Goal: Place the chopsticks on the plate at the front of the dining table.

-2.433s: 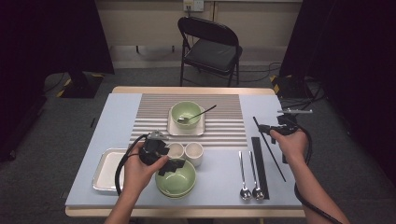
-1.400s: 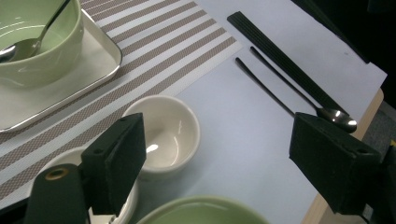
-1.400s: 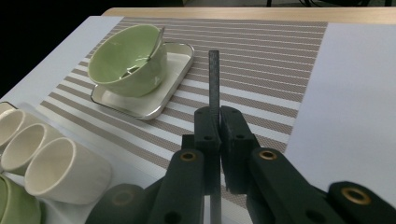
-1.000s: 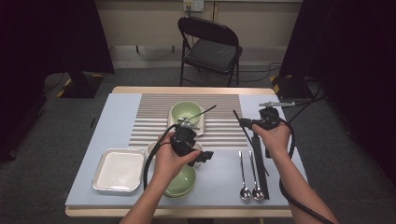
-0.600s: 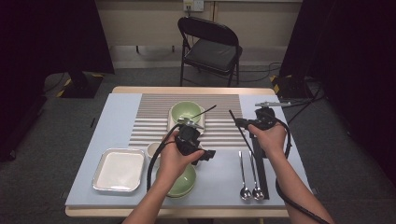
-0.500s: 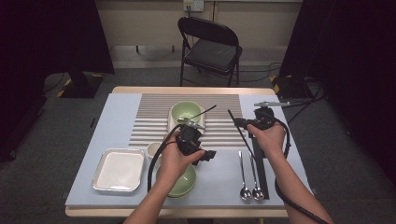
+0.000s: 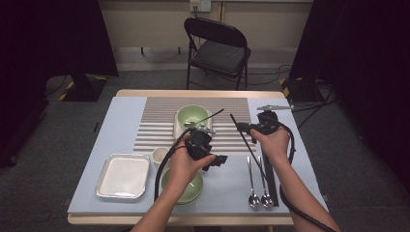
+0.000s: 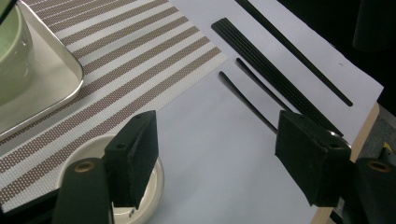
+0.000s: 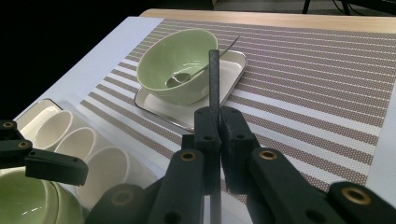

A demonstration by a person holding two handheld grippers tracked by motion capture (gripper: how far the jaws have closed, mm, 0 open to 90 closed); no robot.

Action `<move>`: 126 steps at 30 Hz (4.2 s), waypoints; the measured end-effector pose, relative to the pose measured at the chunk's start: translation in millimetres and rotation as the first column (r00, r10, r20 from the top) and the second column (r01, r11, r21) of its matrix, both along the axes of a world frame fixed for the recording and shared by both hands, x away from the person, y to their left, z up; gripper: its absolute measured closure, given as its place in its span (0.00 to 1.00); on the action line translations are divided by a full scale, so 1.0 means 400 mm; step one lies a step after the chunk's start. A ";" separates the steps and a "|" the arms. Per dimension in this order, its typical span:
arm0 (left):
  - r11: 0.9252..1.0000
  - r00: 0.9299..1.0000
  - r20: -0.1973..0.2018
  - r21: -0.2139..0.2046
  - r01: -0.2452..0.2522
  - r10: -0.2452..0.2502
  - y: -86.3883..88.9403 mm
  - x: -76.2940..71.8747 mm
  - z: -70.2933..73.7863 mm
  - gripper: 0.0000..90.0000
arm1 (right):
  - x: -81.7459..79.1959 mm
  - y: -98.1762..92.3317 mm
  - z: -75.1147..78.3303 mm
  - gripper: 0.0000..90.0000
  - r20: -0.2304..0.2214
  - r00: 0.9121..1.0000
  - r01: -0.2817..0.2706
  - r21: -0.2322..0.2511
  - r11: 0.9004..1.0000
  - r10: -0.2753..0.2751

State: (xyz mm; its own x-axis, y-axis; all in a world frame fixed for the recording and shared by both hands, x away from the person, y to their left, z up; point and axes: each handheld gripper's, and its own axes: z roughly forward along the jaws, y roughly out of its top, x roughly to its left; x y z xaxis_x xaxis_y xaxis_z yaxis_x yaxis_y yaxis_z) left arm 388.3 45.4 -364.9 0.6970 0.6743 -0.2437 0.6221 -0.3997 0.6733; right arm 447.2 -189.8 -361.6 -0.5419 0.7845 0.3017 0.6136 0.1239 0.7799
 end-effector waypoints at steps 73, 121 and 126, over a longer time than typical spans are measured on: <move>0.971 0.987 -0.086 -0.182 -0.152 0.139 -0.049 0.037 -0.025 0.56 | 0.000 0.140 0.018 0.96 0.003 0.997 -0.075 0.016 0.997 0.075; 0.938 0.949 -0.212 -0.211 -0.276 0.231 -0.020 0.049 0.000 0.96 | 0.004 0.088 0.045 0.87 0.017 0.994 -0.113 0.158 0.981 0.112; 0.941 0.952 -0.206 -0.206 -0.270 0.228 -0.023 0.048 0.009 0.96 | 0.005 0.076 0.043 0.84 0.024 0.994 -0.108 0.152 0.982 0.105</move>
